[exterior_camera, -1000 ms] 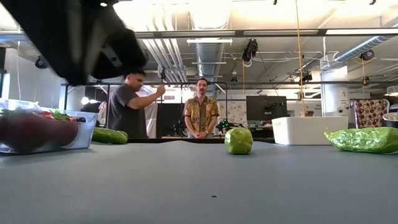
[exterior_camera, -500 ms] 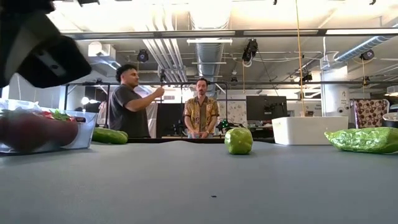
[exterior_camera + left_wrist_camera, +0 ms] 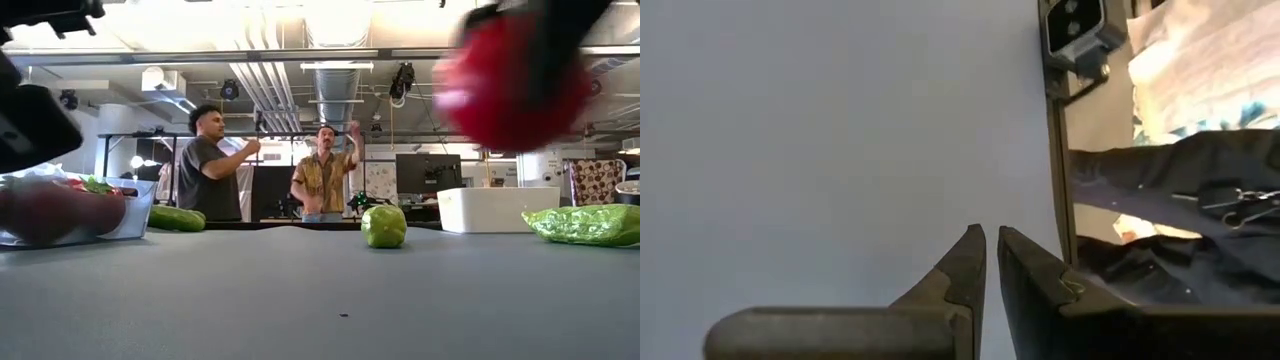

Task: Sort produce into baskets
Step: Put the tomato into the black transparent bin

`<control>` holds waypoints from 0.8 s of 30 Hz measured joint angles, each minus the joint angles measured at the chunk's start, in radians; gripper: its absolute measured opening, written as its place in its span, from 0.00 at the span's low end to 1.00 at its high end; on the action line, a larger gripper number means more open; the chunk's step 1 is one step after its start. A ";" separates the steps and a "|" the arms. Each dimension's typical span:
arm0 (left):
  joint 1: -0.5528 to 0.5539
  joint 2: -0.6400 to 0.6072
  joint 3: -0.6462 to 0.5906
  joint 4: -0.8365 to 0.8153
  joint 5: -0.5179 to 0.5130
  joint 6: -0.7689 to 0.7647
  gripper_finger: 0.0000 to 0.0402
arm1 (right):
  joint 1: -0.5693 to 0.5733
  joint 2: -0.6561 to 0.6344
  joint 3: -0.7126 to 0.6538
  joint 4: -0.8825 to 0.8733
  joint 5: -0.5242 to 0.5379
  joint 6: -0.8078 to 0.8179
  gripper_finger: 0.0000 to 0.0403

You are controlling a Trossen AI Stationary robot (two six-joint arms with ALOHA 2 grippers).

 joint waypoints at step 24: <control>0.007 -0.004 -0.093 0.144 -0.075 0.250 0.06 | -0.208 0.175 0.013 0.127 0.013 -0.315 0.81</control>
